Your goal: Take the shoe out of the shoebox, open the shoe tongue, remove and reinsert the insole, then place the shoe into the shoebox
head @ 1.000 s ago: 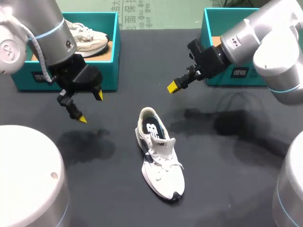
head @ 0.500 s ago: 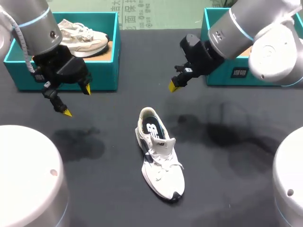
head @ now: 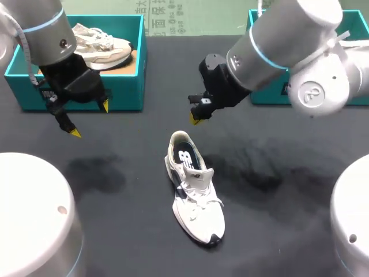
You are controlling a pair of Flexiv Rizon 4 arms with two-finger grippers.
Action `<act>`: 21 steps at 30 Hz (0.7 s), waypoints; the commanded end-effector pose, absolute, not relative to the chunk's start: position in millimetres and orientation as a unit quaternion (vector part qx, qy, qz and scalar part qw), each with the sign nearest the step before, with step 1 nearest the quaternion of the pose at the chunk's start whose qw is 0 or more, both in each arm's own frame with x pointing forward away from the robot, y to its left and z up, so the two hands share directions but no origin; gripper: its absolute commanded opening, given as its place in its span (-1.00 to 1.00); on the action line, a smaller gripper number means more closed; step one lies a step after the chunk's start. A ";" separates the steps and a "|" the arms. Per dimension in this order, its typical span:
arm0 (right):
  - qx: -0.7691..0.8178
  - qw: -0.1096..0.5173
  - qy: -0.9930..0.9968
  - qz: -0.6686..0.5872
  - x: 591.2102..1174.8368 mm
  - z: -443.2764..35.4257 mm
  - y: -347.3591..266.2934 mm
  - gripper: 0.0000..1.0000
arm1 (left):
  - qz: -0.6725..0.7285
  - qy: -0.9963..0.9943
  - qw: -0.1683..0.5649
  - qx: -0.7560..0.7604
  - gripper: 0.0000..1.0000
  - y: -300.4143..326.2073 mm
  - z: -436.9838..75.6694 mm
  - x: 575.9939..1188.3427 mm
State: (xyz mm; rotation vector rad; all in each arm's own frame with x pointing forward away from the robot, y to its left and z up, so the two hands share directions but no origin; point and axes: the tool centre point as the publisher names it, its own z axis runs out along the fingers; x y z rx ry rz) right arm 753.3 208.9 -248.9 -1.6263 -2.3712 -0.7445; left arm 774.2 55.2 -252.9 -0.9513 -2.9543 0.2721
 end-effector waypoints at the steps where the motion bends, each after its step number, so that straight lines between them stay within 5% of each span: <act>1: -0.609 -0.047 -0.774 -0.167 731.7 -250.8 234.9 -1.00 | 0.093 -0.943 0.008 -0.318 1.00 73.3 -245.9 781.3; 21: -0.586 -0.086 -0.790 -0.156 722.6 -288.3 249.2 -1.00 | 0.093 -0.942 0.007 -0.324 1.00 82.3 -244.2 785.5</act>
